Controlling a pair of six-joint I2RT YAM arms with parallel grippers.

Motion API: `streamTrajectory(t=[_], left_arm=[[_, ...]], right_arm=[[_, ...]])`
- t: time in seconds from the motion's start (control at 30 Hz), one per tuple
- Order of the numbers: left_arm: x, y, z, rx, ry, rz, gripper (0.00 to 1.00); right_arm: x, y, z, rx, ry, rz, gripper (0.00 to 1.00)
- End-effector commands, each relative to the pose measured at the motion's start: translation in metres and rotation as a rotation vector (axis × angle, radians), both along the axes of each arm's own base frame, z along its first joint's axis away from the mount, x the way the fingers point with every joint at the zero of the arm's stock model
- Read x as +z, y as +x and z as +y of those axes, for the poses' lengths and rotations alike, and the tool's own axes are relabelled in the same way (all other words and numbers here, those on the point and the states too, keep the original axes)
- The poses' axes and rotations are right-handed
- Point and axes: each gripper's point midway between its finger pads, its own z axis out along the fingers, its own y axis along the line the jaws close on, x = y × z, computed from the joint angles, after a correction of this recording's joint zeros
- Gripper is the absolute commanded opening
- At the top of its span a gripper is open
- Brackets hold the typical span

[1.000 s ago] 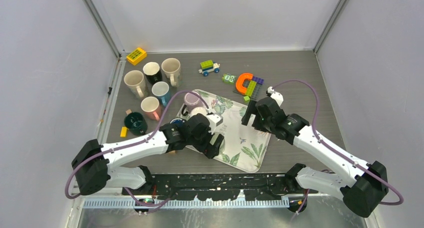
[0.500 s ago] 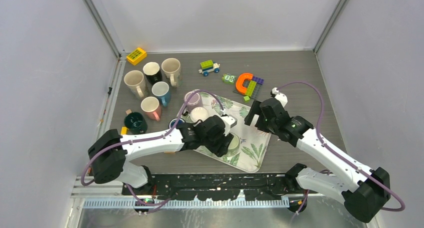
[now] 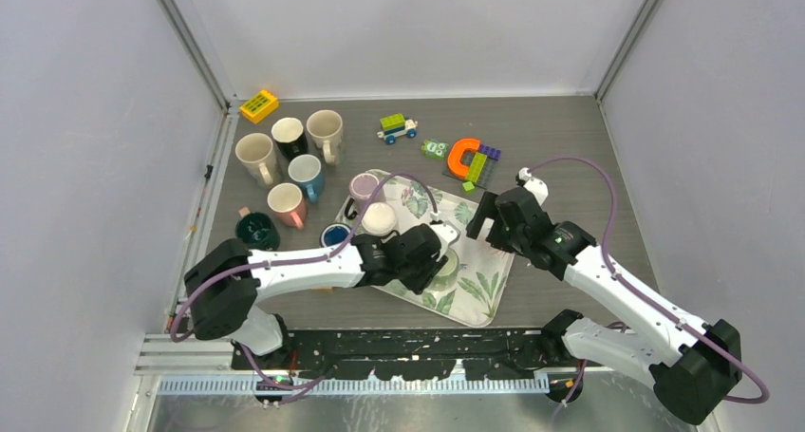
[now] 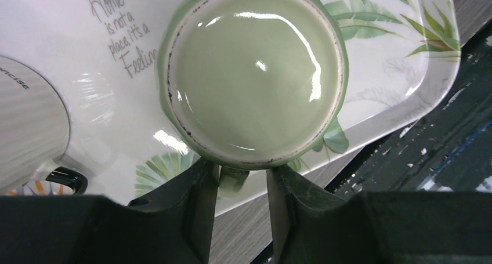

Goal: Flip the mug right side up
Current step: Turn over the cup on the tray.

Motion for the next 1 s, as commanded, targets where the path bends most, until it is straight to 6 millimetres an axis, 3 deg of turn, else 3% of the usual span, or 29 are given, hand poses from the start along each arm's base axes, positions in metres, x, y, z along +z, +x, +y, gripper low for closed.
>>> streamTrajectory(t=[0.0,0.3,0.47,0.53,0.8,0.97], left_arm=[[0.013,0.019,-0.011,0.010,-0.003,-0.092,0.36],[0.012,0.033,-0.020,0.033,-0.023,-0.153,0.25],[0.014,0.040,-0.025,0.055,-0.046,-0.183,0.01],[0.021,0.045,-0.025,0.087,-0.065,-0.210,0.00],[0.077,0.074,-0.028,0.217,-0.213,-0.283,0.00],[0.118,0.096,-0.028,0.273,-0.339,-0.246,0.00]], right_arm=[[0.010,0.005,-0.003,-0.013,0.005,-0.046,1.00],[0.009,0.005,-0.006,-0.020,0.007,-0.046,1.00],[0.011,0.004,-0.005,-0.020,0.018,-0.049,1.00],[0.014,0.003,-0.005,-0.020,0.027,-0.058,1.00],[0.045,-0.001,0.001,-0.005,0.137,-0.145,1.00],[0.066,-0.006,0.019,0.044,0.290,-0.205,1.00]])
